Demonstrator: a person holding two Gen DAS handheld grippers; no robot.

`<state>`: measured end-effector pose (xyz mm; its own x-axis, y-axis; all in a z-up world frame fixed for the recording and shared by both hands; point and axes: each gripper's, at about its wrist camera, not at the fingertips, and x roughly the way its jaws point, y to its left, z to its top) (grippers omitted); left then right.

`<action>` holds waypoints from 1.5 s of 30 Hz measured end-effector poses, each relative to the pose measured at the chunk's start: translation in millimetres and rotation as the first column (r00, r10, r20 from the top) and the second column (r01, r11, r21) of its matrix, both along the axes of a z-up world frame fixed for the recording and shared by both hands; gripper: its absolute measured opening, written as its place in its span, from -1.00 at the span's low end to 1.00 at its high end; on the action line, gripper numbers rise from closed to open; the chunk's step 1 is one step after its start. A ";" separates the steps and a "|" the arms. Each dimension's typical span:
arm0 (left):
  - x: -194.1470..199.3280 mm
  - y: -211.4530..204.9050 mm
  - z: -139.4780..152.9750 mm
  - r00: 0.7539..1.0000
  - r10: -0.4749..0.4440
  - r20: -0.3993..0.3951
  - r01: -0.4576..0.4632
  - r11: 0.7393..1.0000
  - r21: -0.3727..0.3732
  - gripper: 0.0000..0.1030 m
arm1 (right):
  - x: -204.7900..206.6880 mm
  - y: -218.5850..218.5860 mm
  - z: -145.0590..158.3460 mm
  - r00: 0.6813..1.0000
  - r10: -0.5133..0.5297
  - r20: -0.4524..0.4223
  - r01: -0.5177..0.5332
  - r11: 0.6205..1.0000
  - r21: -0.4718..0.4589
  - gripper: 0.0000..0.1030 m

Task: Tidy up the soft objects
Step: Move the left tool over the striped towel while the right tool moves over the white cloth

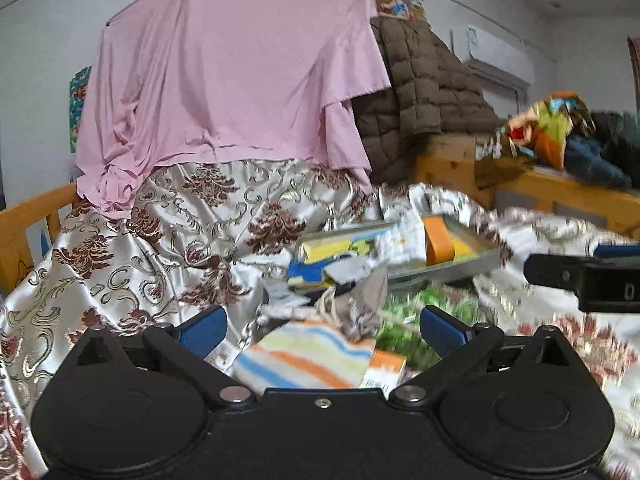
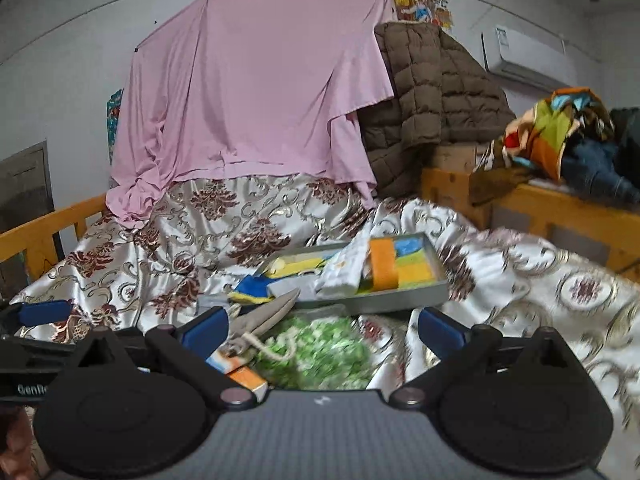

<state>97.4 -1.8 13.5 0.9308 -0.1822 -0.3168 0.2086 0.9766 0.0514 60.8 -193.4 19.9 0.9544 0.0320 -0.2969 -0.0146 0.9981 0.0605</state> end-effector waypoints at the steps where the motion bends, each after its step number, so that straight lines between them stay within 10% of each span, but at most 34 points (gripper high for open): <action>1: -1.6 2.3 -2.7 1.000 -0.006 -0.008 0.006 1.000 0.013 0.98 | -0.6 2.4 -3.4 1.000 0.001 -0.008 -0.001 1.000 -0.004 1.00; 45: 46.5 30.4 -51.6 0.979 0.028 -0.203 -0.010 0.996 0.087 0.98 | 30.1 27.1 -81.6 0.965 0.128 -0.229 -0.123 0.992 0.035 1.00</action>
